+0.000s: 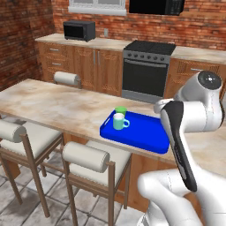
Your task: There is a tray on the dining counter. Grab the cup, mug, and pitcher and place them on the tray. The pitcher may be placed next to the tray if it cannot fit the tray.
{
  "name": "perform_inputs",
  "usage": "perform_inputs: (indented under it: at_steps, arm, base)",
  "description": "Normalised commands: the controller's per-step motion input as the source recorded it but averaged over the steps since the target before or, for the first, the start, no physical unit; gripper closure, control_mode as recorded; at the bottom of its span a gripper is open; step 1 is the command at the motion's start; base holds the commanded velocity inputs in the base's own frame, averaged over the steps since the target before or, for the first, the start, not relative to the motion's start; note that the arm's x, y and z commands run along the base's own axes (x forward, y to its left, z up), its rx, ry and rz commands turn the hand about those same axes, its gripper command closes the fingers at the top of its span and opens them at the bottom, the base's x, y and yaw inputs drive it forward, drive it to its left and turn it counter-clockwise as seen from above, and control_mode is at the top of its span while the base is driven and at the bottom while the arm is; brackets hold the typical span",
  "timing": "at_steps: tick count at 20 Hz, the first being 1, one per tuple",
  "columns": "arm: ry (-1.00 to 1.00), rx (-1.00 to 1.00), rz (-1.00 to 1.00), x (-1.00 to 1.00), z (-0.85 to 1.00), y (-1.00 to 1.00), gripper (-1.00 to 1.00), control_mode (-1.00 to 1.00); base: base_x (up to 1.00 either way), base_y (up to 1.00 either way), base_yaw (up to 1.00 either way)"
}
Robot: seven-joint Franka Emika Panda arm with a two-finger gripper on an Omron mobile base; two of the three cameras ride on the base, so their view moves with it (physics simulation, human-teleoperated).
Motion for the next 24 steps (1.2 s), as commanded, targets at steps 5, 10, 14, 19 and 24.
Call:
perform_inputs:
  at_steps: [5, 10, 14, 19, 24]
  arm:
    - [0.00, 0.02, 0.00, -0.28, 0.00, -0.14, -1.00, -1.00]
    - [0.00, 0.00, 0.00, -0.14, 0.00, 0.00, -1.00, -1.00]
    - [0.00, 0.00, 0.00, -0.10, 0.00, 0.00, -1.00, -1.00]
    - [0.00, 0.00, 0.00, -0.10, 0.00, 0.00, -1.00, 1.00]
    - [0.00, 0.00, 0.00, 0.00, 0.00, 0.00, -1.00, 1.00]
  base:
    - [0.00, 0.00, 0.00]
    - [0.00, 0.00, 0.00]
    - [0.00, 0.00, 0.00]
    - [-0.14, 0.00, 0.00]
    - [-0.67, -0.02, 0.04]
